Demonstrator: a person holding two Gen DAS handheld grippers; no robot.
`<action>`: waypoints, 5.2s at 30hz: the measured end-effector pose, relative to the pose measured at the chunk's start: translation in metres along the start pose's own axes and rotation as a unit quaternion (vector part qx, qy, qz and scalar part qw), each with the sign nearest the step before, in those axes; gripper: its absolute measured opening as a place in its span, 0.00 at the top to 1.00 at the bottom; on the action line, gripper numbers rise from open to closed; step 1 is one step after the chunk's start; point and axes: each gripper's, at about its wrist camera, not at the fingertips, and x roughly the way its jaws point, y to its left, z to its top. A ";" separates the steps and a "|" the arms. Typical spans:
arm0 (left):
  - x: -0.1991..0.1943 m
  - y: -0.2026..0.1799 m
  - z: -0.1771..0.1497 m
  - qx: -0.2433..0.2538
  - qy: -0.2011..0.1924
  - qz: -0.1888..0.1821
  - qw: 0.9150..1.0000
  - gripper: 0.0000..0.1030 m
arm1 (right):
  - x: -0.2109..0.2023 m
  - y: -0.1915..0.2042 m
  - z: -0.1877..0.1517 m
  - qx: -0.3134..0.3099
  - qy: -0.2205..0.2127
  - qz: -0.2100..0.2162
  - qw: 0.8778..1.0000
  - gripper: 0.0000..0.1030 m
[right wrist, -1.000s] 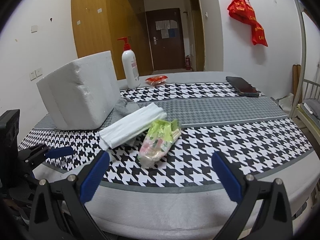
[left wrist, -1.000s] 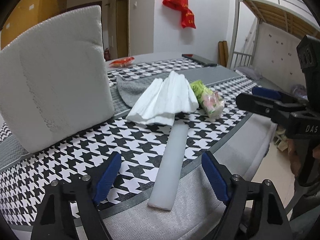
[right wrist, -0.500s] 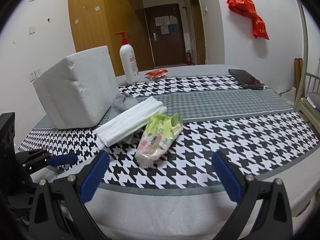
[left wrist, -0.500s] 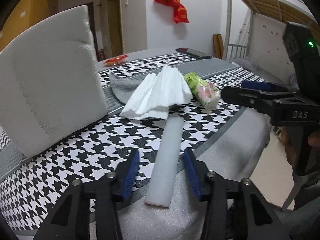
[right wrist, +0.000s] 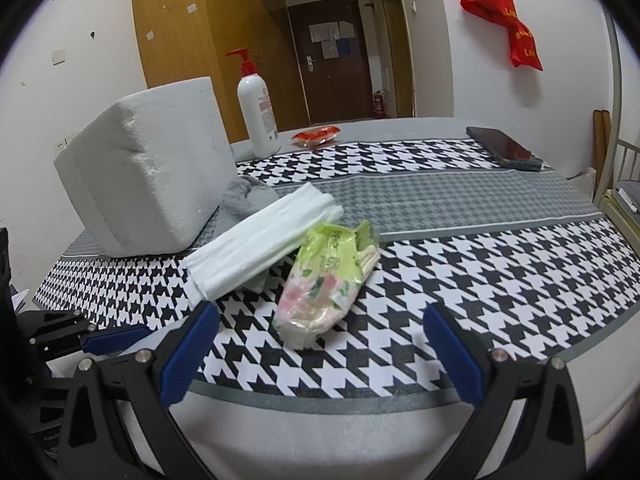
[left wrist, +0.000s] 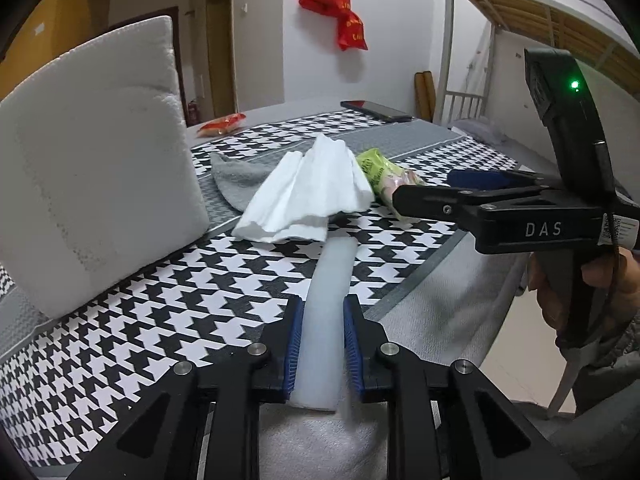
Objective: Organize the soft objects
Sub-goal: 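Lower the left tool onto the white foam stick and close on it, then lift the foam stick with the left tool while the right tool grasps the green snack bag, then carry the foam stick and green snack bag over the white foam box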
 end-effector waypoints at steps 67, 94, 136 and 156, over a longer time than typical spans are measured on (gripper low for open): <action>-0.073 -0.010 0.000 -0.007 -0.076 0.035 0.996 0.79 | -0.062 0.019 0.009 -0.032 -0.067 -0.010 0.997 0.68; -0.113 -0.001 0.016 -0.013 -0.137 0.080 0.987 0.79 | -0.085 0.046 0.020 -0.059 -0.105 0.028 0.992 0.68; -0.159 0.063 0.007 -0.102 -0.177 0.191 0.960 0.79 | -0.049 0.130 0.059 -0.157 -0.090 0.147 0.972 0.68; -0.162 0.087 0.014 -0.117 -0.174 0.209 0.955 0.79 | -0.035 0.150 0.076 -0.173 -0.087 0.165 0.967 0.68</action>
